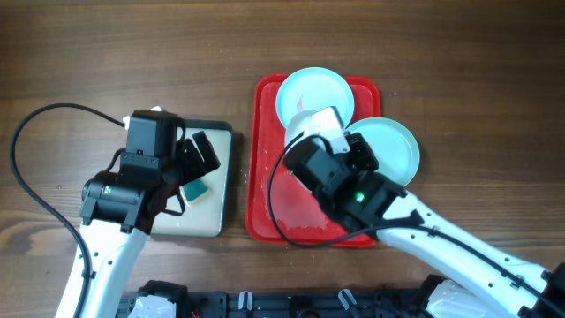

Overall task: Clean dirty plates on tray and stack at the side
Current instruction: 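Lift the white plate by its rim with the right gripper, then carry the white plate right of the red tray and set it down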

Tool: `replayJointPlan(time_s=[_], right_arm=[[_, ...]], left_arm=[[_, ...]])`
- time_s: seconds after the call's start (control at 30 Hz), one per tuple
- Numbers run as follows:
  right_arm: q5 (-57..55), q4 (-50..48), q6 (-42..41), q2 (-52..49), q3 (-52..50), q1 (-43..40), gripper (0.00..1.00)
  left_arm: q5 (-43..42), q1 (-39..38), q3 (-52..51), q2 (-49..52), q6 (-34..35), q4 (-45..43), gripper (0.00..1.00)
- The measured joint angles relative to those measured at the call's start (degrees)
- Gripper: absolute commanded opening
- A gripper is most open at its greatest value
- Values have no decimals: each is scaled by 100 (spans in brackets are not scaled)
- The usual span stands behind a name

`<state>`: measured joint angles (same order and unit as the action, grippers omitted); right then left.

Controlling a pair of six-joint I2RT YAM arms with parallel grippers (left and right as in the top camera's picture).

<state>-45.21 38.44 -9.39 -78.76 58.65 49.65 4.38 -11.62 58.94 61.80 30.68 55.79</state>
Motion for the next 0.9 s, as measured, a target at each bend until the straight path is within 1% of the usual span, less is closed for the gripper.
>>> replayJointPlan(time_s=[0.07,0.13,0.2,0.27,0.33,0.4,0.5,0.53,0.6,0.67,0.7,0.73,0.77,0.8,0.83,0.9], right_arm=[[339,181,-118,0,2,-72,4],[291,472,-439,0,0,-63,4],[358,481,-442,9,0,-46,5],[260,544,-684,17,0,9,4],[431,466,-918,33,0,-85,4],[955,442,-1167,37,0,-229,4],[2033,352,-1399,50,0,-1060,4],[2546,293,-1414,66,0,-1456,4],[3578,264,-1370,125,0,-2568,4],[4577,271,-1204,166,0,-3880,4],[4894,278,-1169,168,0,-4391,4],[5329,284,-1132,168,0,-5294,4],[5506,291,-1123,168,0,-5722,4],[5753,291,-1108,168,0,-6454,4],[5910,291,-1108,168,0,-6966,4],[6035,289,-1108,144,0,-7936,4]], left_arm=[[0,0,0,0,0,-4,100],[0,2,2,0,0,0,100],[0,2,2,0,0,-4,100],[0,2,2,0,0,-4,100],[0,0,2,0,0,-2,100],[0,2,2,0,0,0,100],[0,0,2,0,0,2,100],[0,2,2,0,0,0,100],[0,2,2,0,0,11,100],[0,2,2,0,0,13,100],[0,2,2,0,0,9,100],[0,2,2,0,0,11,100],[-2,0,2,0,0,13,100],[-2,2,2,0,0,11,100],[0,2,2,0,0,11,100],[-2,0,2,0,0,11,100]])
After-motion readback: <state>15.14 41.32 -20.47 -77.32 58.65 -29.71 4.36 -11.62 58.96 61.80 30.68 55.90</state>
